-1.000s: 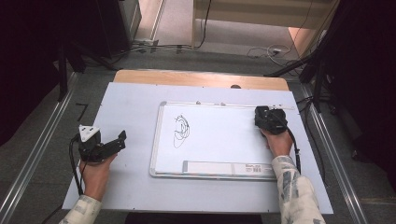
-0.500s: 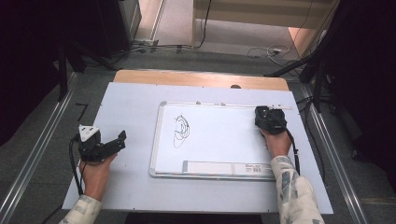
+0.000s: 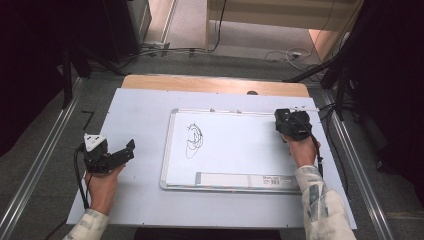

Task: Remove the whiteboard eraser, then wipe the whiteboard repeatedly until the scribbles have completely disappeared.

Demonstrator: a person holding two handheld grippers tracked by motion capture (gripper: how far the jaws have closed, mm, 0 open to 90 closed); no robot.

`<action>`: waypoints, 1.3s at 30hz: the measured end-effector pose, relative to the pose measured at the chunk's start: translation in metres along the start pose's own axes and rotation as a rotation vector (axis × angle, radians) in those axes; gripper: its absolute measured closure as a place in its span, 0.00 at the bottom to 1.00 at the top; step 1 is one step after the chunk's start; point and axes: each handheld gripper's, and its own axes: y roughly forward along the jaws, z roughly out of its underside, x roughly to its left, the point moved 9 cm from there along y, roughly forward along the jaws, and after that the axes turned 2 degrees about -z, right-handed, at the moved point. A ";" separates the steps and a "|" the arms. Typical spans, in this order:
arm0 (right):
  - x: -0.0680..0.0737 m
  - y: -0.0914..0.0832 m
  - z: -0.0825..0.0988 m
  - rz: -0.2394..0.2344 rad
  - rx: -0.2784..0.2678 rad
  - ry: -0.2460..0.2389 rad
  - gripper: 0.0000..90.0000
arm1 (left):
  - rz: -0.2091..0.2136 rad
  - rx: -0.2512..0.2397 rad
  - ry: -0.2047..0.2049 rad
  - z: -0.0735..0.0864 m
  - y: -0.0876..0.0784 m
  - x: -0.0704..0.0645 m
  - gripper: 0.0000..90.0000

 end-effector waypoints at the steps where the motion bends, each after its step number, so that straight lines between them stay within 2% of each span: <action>1: 0.002 -0.003 -0.001 -0.008 -0.005 0.002 0.42 | 0.002 -0.002 0.001 0.000 0.000 0.000 0.11; 11: 0.021 -0.019 -0.005 -0.046 -0.027 -0.013 0.42 | 0.005 -0.007 0.001 0.000 -0.003 0.001 0.11; 21: 0.044 -0.018 -0.002 -0.078 -0.033 -0.039 0.42 | 0.004 -0.004 0.008 0.001 -0.005 0.001 0.11; 34: 0.057 -0.016 -0.001 -0.109 -0.040 -0.050 0.42 | 0.001 0.002 0.008 0.003 -0.003 0.000 0.11; 39: 0.070 -0.016 -0.002 -0.129 -0.044 -0.063 0.42 | 0.003 0.008 0.012 0.004 -0.003 -0.001 0.11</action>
